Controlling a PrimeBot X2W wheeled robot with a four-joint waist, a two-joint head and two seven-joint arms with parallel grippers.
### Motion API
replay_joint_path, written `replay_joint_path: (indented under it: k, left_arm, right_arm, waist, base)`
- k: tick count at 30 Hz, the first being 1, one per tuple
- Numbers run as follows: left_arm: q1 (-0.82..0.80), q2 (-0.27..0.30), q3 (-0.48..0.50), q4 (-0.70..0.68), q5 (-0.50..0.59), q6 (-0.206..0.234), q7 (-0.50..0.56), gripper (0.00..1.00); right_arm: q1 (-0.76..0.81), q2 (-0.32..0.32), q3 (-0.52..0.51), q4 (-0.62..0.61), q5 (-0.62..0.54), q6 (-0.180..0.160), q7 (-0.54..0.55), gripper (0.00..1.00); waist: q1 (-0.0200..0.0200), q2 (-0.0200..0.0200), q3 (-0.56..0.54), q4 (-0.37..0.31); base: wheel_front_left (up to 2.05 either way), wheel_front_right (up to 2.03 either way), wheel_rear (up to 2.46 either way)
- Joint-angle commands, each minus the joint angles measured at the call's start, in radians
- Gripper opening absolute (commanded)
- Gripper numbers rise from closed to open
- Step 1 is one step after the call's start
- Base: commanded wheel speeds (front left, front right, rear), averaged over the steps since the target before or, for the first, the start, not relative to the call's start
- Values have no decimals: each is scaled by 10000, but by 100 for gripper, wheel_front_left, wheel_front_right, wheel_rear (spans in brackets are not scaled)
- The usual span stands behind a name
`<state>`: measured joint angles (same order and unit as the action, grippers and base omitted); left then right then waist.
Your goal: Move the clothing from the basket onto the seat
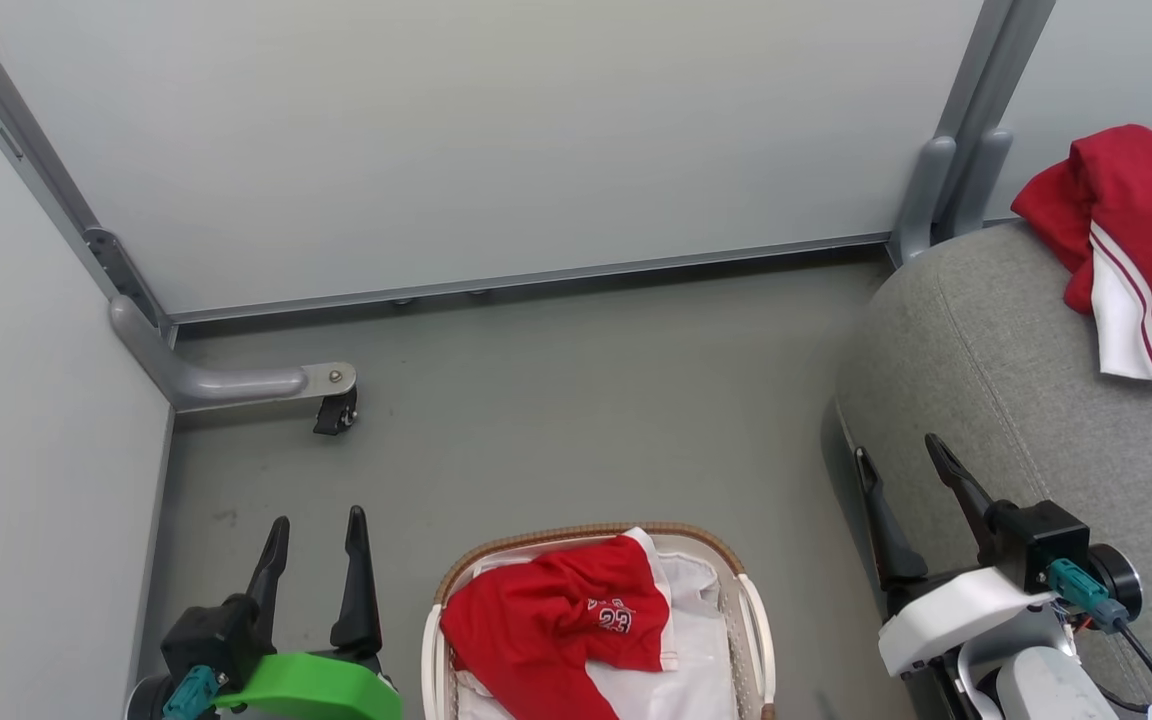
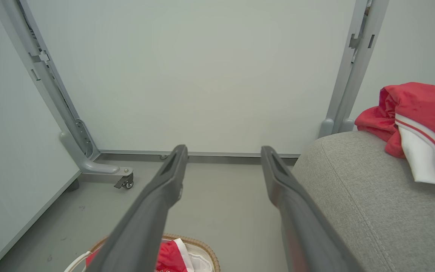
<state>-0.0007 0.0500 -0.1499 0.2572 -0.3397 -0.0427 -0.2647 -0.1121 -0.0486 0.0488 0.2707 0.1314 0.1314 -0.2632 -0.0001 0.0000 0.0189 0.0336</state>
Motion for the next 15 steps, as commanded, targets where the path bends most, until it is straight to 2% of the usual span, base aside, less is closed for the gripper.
replay_joint_path:
  k: [1, 15]
  left_arm:
    - [-103, 10, 23, -2, 113, 4, 6, 100]
    - [-155, 10, -79, 30, 151, -58, 6, 100]
  right_arm:
    - [-40, -36, -2, 21, -16, -14, -24, 100]
    - [-175, -36, -49, -76, -37, -14, -24, 100]
  waist:
    - [1, 0, 5, -5]
    - [1, 0, 156, -71]
  base:
    - [0, 0, 0]
    - [0, 0, 0]
